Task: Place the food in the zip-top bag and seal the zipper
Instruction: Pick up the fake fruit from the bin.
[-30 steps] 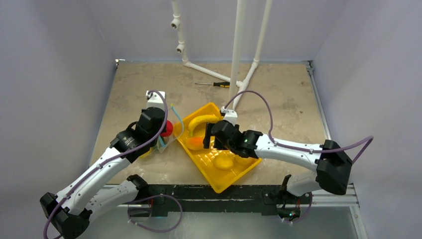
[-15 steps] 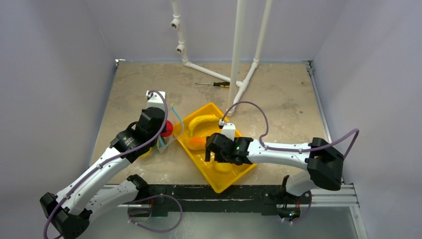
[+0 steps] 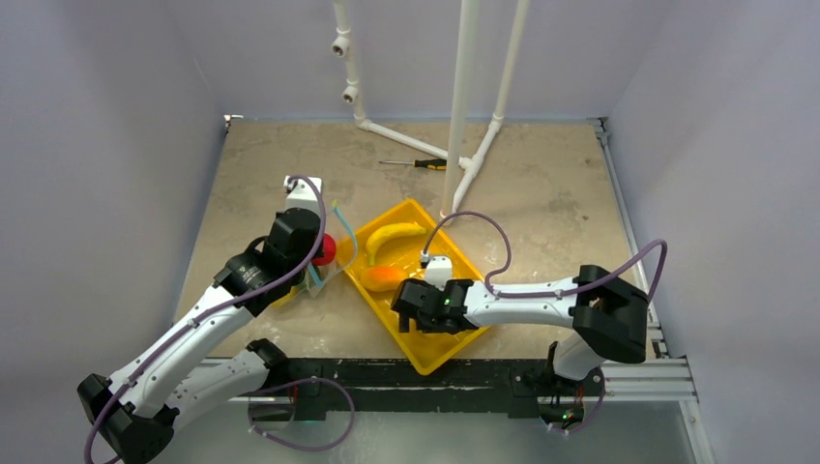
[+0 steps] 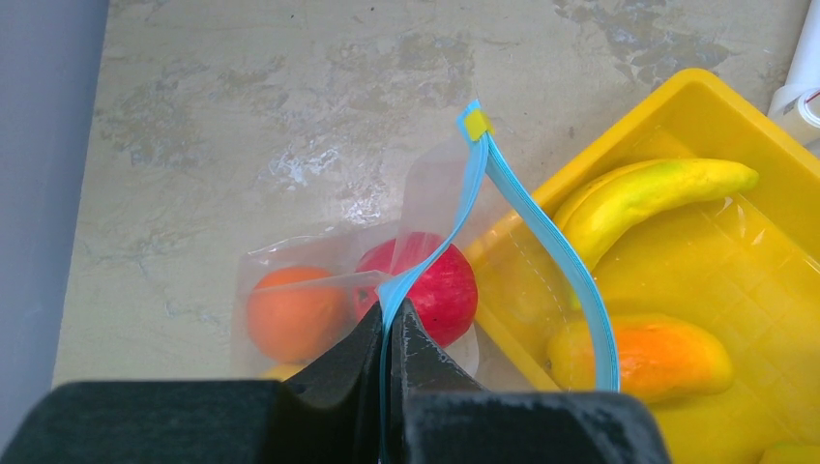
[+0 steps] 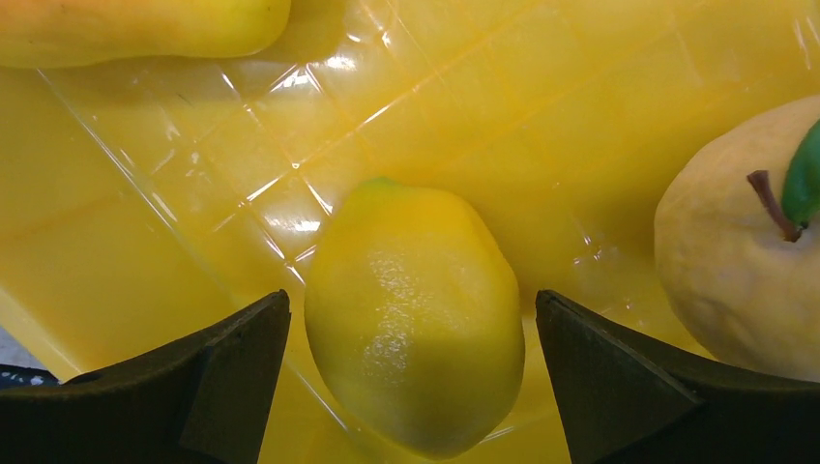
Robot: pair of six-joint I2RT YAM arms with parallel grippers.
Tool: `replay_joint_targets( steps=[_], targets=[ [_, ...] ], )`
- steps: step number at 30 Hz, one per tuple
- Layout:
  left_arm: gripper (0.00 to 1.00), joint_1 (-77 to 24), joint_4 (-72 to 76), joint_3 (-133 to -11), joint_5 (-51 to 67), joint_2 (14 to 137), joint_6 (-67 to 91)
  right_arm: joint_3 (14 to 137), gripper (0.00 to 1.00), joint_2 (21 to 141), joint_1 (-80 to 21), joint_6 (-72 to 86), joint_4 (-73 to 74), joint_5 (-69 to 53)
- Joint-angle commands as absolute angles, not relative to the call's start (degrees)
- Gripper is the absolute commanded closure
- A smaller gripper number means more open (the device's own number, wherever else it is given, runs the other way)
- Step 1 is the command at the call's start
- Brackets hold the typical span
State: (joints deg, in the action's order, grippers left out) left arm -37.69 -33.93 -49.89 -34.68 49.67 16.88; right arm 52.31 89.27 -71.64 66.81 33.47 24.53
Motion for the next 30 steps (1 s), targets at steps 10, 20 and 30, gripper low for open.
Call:
replay_joint_targets(
  steps=[10,20,30],
  targets=[
    [1.00,-37.90,-32.29,-49.74,-34.27,49.04,16.88,54.81,0.05,90.66,-72.41,72.54,36.99,28.70],
    [1.00,-37.91,-32.34,-49.66,-34.36,49.19,16.89,57.68,0.23,91.43,-72.42,73.49,38.23,30.93],
    [1.00,-37.90,-32.32,-49.66,-34.37,49.18,16.88,61.25,0.69,90.30,-72.42,73.24,41.02,33.11]
  ],
)
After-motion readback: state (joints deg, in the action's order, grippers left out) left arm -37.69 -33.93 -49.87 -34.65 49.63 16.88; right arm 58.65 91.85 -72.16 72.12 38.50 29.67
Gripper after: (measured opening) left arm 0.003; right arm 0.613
